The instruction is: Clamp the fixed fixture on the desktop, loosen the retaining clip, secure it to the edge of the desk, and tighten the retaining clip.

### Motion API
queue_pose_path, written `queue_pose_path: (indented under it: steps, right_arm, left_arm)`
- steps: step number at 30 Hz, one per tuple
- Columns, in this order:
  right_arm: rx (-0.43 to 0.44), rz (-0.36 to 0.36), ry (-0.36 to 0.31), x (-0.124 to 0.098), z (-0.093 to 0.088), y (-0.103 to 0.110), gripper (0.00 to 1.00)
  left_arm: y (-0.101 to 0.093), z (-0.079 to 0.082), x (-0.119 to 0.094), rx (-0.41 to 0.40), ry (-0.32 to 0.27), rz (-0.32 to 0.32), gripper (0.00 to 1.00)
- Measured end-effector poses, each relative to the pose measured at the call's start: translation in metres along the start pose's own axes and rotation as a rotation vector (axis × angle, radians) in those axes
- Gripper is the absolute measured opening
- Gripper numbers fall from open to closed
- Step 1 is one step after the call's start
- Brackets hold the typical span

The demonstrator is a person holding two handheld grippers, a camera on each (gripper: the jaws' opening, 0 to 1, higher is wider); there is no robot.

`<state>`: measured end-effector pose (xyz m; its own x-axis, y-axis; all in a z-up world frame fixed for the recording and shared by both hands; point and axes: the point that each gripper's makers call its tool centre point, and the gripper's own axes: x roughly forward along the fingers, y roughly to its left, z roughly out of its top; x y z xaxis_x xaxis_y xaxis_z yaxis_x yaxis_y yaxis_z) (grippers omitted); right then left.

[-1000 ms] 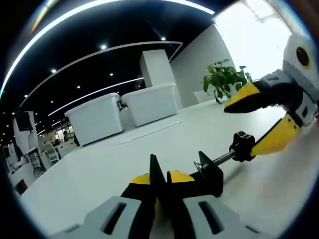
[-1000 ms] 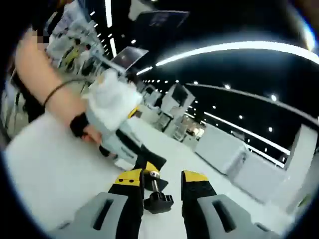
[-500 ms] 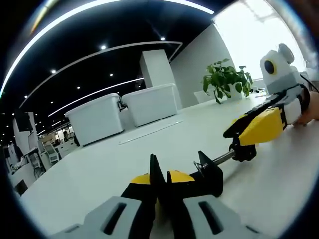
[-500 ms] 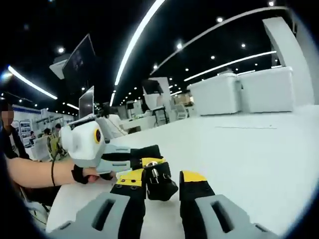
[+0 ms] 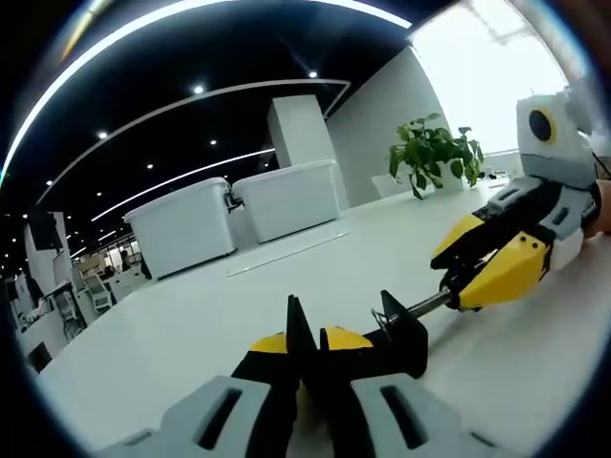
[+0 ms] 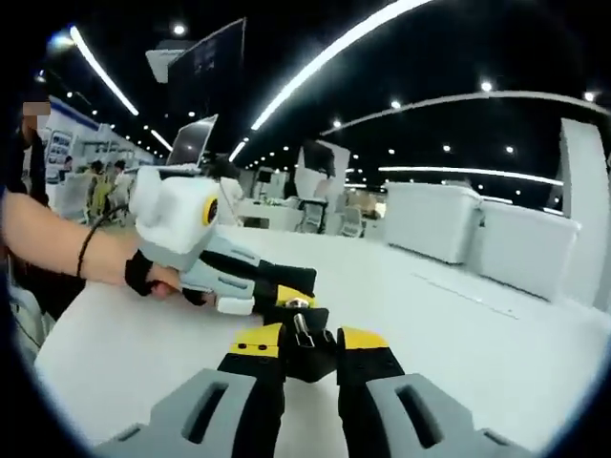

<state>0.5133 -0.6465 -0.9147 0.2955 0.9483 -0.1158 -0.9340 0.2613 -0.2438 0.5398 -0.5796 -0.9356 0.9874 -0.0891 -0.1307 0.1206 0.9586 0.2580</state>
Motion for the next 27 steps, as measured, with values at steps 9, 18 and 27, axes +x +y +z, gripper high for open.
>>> queue_pose_path:
  steps: [9, 18, 27]
  right_arm:
    - [-0.339, -0.039, 0.034, 0.0041, 0.0006, 0.0032, 0.19]
    - [-0.590, -0.072, 0.064, 0.0078, -0.0033, 0.0005, 0.20]
    - [-0.705, -0.095, 0.091, 0.0022, -0.0019, 0.0041, 0.20]
  left_arm:
    - [0.0009, 0.0000, -0.0006, -0.011, 0.003, -0.001, 0.09]
    - [0.0011, 0.0011, -0.0022, -0.011, 0.002, 0.002, 0.10]
    - [0.0023, 0.0017, -0.0005, -0.012, 0.004, 0.006, 0.10]
